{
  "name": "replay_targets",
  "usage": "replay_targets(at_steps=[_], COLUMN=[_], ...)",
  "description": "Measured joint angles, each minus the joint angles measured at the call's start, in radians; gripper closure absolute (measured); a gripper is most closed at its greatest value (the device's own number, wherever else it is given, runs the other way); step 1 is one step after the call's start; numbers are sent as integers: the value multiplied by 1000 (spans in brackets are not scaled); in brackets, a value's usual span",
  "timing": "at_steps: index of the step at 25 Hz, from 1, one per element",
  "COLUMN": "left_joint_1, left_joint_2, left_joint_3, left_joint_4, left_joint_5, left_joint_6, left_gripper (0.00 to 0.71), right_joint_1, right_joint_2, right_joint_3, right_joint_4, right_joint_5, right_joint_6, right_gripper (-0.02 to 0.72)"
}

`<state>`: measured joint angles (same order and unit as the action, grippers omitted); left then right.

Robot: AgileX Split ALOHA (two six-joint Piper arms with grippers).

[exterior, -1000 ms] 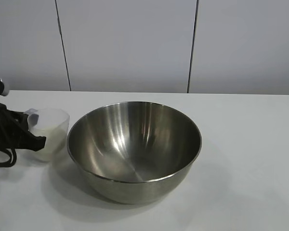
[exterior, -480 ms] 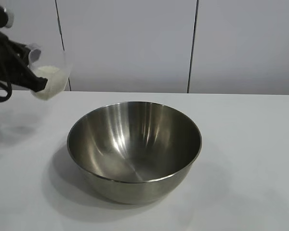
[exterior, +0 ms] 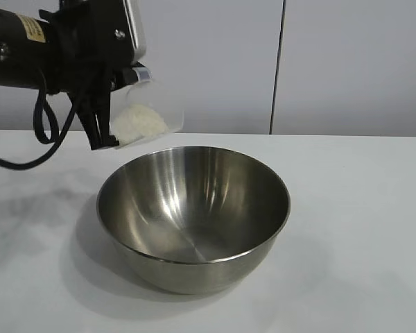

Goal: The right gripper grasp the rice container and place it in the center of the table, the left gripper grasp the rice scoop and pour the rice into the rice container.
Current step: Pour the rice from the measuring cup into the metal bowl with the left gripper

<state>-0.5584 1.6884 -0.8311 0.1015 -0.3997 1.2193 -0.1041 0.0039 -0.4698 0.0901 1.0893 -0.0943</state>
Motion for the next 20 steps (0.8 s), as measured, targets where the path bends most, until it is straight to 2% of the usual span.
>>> replay_targets(at_steps=[6, 8, 20], left_joint_1=[-24, -24, -24], left_joint_2=[84, 105, 114], left_joint_3=[-2, -4, -53], left_joint_4=[144, 199, 477], left_joint_5=[-34, -68, -99], left_joint_6=[400, 460, 487], left_gripper=[707, 707, 707], right_joint_1=[0, 0, 0], right_joint_2=[0, 0, 0], right_joint_3=[0, 0, 0], right_joint_4=[-1, -1, -1], right_joint_5=[0, 0, 0], right_joint_6=[0, 0, 0], right_gripper=[126, 126, 126])
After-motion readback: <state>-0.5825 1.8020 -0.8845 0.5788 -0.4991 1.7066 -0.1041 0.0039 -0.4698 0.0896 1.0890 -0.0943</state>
